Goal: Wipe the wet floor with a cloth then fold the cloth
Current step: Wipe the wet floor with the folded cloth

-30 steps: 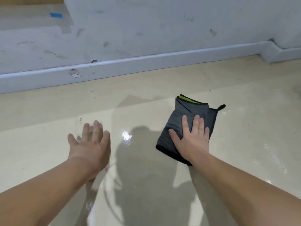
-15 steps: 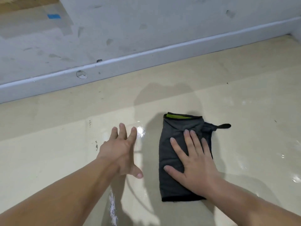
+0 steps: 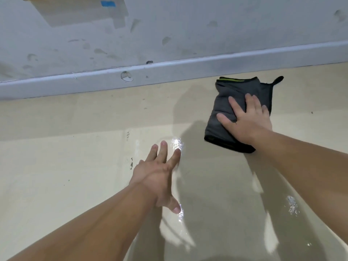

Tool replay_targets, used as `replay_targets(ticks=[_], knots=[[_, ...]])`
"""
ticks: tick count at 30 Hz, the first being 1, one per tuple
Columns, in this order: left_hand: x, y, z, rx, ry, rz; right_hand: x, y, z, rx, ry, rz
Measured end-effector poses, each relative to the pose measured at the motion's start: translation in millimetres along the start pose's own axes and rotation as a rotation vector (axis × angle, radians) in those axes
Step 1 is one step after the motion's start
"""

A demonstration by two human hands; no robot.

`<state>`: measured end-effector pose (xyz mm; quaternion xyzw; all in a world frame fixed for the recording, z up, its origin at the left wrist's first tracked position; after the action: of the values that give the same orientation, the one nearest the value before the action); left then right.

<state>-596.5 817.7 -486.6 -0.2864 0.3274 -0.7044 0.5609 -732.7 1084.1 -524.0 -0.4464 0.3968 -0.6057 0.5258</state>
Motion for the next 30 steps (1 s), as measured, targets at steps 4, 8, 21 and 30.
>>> replay_targets(ticks=[4, 8, 21, 30], knots=[[0, 0, 0, -0.001, -0.004, 0.017, -40, 4, 20, -0.088, 0.195, -0.058], [-1, -1, 2, 0.002, -0.023, 0.011, -32, 25, 68, -0.153, 0.284, -0.054], [-16, 41, 60, -0.201, -0.021, 0.138, 92, 101, 266, -0.039, -0.137, 0.059], [8, 70, 101, -0.054, 0.134, 0.086, 94, 29, 310, 0.451, -0.117, 0.068]])
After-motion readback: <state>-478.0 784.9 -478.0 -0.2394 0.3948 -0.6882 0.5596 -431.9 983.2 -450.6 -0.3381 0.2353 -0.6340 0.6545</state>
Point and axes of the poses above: each hand's wrist, its own z-axis away from the middle knuckle, its own y-axis out of the palm, x = y × z, the point moved 4 cm from there along -z, towards the middle knuckle, and after that the axes turned 3 degrees about -y, right-handed, at the moved point
